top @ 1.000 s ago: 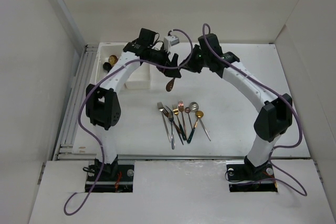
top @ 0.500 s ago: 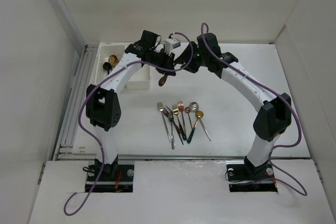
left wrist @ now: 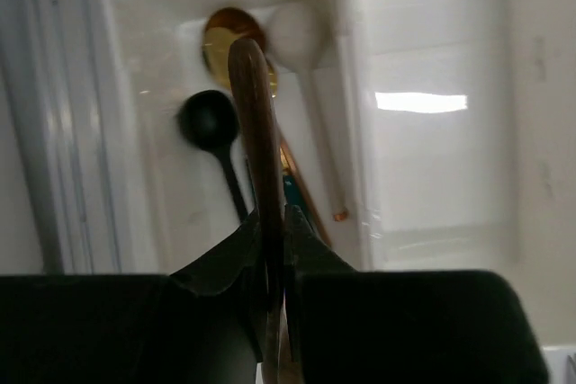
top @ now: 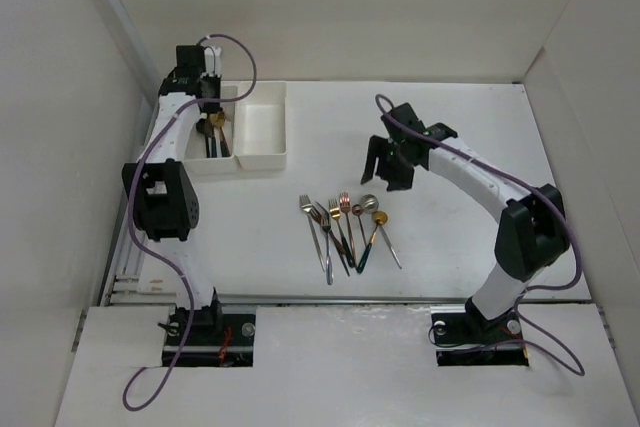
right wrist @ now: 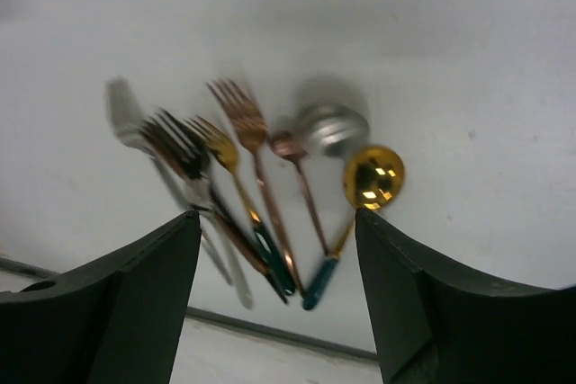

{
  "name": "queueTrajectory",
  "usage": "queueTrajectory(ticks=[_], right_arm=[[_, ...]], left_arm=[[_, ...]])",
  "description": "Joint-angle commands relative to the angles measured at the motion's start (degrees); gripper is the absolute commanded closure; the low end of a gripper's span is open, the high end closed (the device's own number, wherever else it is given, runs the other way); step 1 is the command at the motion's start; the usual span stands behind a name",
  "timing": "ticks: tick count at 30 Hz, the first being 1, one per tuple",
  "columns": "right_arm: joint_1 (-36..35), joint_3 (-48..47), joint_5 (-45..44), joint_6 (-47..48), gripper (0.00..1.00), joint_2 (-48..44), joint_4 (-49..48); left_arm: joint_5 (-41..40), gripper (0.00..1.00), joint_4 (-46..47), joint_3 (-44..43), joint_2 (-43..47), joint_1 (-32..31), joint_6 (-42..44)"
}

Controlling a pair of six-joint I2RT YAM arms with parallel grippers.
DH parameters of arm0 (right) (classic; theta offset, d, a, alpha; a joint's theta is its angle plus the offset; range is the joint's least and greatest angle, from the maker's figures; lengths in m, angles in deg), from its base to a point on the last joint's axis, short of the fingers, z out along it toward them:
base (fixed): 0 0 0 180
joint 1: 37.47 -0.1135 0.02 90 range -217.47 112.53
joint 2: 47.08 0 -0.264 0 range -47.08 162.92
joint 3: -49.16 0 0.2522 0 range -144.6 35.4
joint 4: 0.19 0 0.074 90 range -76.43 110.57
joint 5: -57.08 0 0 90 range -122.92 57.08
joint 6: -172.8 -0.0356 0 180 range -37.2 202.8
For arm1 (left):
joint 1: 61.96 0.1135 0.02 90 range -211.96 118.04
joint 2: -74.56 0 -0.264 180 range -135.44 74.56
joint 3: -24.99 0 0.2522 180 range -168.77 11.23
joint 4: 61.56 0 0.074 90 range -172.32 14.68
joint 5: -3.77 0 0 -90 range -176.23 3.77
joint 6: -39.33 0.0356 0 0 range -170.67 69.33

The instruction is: Sort the eating utensils into containers

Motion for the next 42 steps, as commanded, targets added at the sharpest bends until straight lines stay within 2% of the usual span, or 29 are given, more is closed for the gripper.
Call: queueTrajectory(ticks=[1, 5, 7, 9, 10, 11, 15, 19, 24, 33, 36, 37, 40, 41, 42], right_arm=[[-2.11, 5.06, 2.05, 2.23, 0.26, -2.15, 5.63], [-4.84, 7.52, 0.56, -1.81, 0.26, -3.65, 5.63], [-6.33, 9.54, 0.03, -2.44, 0.27, -4.18, 5.63], [-6.86, 10.78, 0.64, -3.57, 0.29, -4.18, 5.63], [-6.86, 11.3, 0.65, -3.58, 0.29, -4.18, 5.63], [-6.86, 12.01, 0.65, -4.36, 0.3, -4.18, 5.11], [-8.09, 12.63, 1.17, -5.68, 0.31, -3.13, 3.96], [-8.71, 12.63, 0.65, -5.69, 0.31, -0.85, 3.96], [-9.84, 14.29, 2.57, -5.16, 0.36, 2.14, 3.35], [-12.14, 16.14, 2.58, -5.77, 0.38, 7.5, 2.03], [-12.14, 16.67, 2.58, -5.78, 0.49, 9.34, 0.88], [-12.14, 16.67, 2.58, -5.78, 0.62, 9.88, 0.88], [-12.14, 17.29, 2.05, -6.3, 0.79, 10.59, 0.88], [-12.14, 17.29, 1.36, -6.3, 0.89, 10.59, 0.88], [-12.14, 17.29, 0.65, -6.91, 0.94, 10.59, 0.88]], left_arm=[[-6.56, 1.0, 3.19, -1.68, -1.04, 0.97, -2.89], [-6.04, 1.0, 2.67, -2.83, -5.96, 1.77, -3.52], [-4.28, 0.96, 2.67, -2.83, -7.11, 1.77, -3.52], [-4.8, 0.84, 2.67, -2.83, -8.86, 1.77, -3.52], [-5.41, 0.64, 2.67, -2.83, -9.48, 1.77, -3.52], [-6.29, 0.55, 2.67, -3.53, -10.01, 1.77, -3.52], [-9.64, 0.31, 2.14, -3.54, -10.02, 1.77, -4.75], [-11.13, 0.3, 2.14, -2.48, -5.98, 1.77, -4.75], [-11.13, 0.29, 2.14, -1.25, -0.79, 1.77, -4.75], [-7.8, 0.29, 0.12, 1.03, 6.76, 1.77, -4.22], [-5.43, 0.28, -0.41, 1.65, 7.65, 1.77, -4.22], [-4.64, 0.28, -1.02, 1.65, 8.26, 1.77, -4.22], [-4.1, 0.28, -1.63, 1.65, 8.8, 1.77, -4.22], [-3.49, 0.28, -1.64, 2.17, 9.49, 1.77, -4.22], [-3.49, 0.28, -1.64, 2.18, 9.5, 1.77, -4.22]])
